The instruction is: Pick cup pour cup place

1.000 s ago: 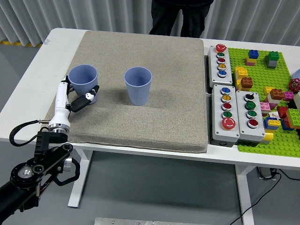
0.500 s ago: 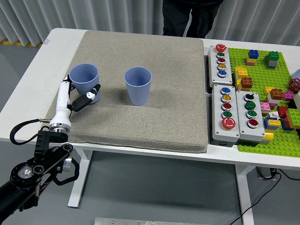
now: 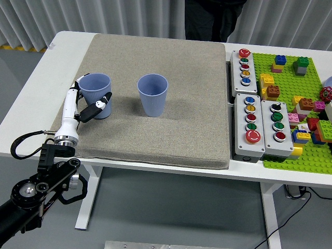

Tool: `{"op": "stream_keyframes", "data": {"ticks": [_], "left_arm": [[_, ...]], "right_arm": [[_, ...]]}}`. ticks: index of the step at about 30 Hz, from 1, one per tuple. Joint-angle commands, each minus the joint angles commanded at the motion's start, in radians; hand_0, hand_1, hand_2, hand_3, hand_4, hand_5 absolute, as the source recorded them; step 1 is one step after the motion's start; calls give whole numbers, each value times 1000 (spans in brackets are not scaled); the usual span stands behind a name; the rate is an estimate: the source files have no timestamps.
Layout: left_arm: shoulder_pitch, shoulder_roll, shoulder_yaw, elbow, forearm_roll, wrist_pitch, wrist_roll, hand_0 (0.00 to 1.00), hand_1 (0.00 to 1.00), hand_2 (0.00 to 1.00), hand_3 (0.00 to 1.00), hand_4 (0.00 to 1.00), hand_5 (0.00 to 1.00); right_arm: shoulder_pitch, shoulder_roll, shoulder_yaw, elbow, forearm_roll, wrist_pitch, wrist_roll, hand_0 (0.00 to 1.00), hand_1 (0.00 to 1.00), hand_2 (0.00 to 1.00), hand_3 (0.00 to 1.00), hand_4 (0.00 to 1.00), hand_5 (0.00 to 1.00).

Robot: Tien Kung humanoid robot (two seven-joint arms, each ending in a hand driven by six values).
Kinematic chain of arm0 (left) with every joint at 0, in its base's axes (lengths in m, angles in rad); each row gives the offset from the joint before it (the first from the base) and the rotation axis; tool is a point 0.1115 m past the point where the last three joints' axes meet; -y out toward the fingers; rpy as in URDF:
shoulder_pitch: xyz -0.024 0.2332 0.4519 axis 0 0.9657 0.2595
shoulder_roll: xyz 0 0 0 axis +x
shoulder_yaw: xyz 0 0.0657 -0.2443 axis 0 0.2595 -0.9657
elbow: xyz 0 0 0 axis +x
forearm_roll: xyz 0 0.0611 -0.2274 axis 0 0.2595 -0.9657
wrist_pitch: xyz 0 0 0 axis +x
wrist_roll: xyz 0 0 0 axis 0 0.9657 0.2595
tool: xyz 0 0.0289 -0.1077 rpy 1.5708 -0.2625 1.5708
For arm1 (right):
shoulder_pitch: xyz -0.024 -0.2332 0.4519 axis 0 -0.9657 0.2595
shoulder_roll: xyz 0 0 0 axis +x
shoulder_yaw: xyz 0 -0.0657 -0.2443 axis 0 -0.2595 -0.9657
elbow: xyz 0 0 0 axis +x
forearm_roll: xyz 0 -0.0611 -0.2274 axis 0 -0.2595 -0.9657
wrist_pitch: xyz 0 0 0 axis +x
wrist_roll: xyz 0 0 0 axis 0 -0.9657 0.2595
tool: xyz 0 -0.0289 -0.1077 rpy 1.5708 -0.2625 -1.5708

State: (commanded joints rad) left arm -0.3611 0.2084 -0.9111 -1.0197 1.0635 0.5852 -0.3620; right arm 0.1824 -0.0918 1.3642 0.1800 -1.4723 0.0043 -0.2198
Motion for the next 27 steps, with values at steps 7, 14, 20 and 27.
{"op": "stream_keyframes", "data": {"ticks": [7, 14, 20, 27], "left_arm": [[22, 0, -14, -19, 18, 2, 2, 748, 756, 832, 887, 877, 378], [40, 6, -23, -43, 41, 1, 7, 747, 758, 833, 888, 877, 378], [60, 14, -26, -62, 42, 2, 7, 749, 758, 833, 886, 879, 379], [91, 24, -32, -82, 56, 2, 11, 750, 762, 834, 885, 879, 380]], "right_arm": [[1, 0, -1, 0, 0, -1, 0, 696, 686, 621, 601, 43, 214], [1, -1, -2, 0, 0, 0, 0, 697, 685, 622, 601, 44, 213], [-2, -1, -2, 0, -1, 1, 0, 697, 686, 619, 600, 43, 213], [-8, -1, -2, 0, -6, 2, -1, 697, 684, 619, 600, 44, 213]]}}
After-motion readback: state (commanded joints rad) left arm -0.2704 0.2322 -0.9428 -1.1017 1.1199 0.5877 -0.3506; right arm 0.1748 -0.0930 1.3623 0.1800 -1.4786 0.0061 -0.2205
